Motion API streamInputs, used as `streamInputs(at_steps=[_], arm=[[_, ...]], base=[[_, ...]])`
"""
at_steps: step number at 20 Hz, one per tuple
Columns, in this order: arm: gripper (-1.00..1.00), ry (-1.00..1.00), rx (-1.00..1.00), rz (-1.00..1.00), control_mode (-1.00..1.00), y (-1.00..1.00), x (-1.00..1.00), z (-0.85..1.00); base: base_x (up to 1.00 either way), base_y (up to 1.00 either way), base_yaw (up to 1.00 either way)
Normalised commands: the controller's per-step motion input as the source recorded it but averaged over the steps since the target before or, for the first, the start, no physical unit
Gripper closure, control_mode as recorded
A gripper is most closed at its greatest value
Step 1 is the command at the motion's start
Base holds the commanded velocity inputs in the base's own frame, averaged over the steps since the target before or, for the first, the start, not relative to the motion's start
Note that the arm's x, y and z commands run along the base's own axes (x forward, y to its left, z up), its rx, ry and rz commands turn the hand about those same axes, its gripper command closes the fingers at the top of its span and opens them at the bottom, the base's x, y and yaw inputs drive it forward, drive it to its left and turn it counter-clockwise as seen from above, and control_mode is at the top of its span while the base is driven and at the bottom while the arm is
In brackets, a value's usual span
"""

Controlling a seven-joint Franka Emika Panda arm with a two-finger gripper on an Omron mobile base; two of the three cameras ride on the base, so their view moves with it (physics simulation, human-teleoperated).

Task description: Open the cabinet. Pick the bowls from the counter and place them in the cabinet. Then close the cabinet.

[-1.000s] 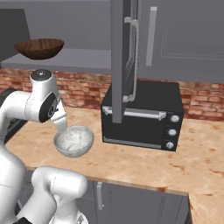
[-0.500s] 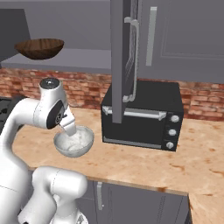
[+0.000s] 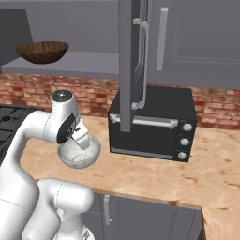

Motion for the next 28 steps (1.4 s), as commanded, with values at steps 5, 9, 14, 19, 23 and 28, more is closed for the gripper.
streamInputs(at_steps=[5,9,14,19,23,28], arm=[[-1.00,0.00,-0.03,0.04,-1.00,-0.15,0.06,-0.26],[-1.00,0.00,-0.03,0.03,-1.00,-0.13,0.05,-0.25],[-1.00,0.00,-0.03,0.03,-1.00,-0.11,0.05,-0.26],[-1.00,0.00,-0.03,0.03,-1.00,-0.12,0.01,-0.22],[-1.00,0.00,-0.02,0.03,-1.00,-0.13,0.00,-0.21],[-1.00,0.00,-0.01,0.03,-1.00,-0.14,0.02,-0.21]], base=[[0.00,0.00,0.00],[0.00,0.00,0.00],[0.00,0.00,0.00],[0.00,0.00,0.00],[0.00,0.00,0.00],[0.00,0.00,0.00]])
